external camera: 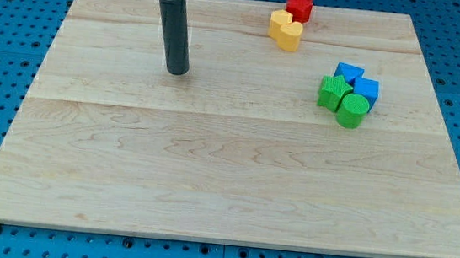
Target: Point your arm at the blue triangle
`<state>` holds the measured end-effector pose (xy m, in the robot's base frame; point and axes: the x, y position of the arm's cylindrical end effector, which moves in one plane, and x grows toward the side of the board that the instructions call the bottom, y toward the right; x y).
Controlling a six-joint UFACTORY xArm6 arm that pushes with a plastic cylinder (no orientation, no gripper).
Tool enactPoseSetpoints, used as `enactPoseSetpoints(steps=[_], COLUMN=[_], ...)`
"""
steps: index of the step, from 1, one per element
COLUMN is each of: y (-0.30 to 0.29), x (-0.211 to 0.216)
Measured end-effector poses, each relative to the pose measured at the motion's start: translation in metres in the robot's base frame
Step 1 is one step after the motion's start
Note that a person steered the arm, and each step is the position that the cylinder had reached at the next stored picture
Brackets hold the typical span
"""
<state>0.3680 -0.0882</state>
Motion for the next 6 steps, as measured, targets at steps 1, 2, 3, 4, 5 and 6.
enactPoseSetpoints(steps=[1,2,3,4,5,6], y=[0.0,0.0,0.028,0.067,0.09,0.121], x=[0.001,0.001,0.006,0.007,0.006,0.004])
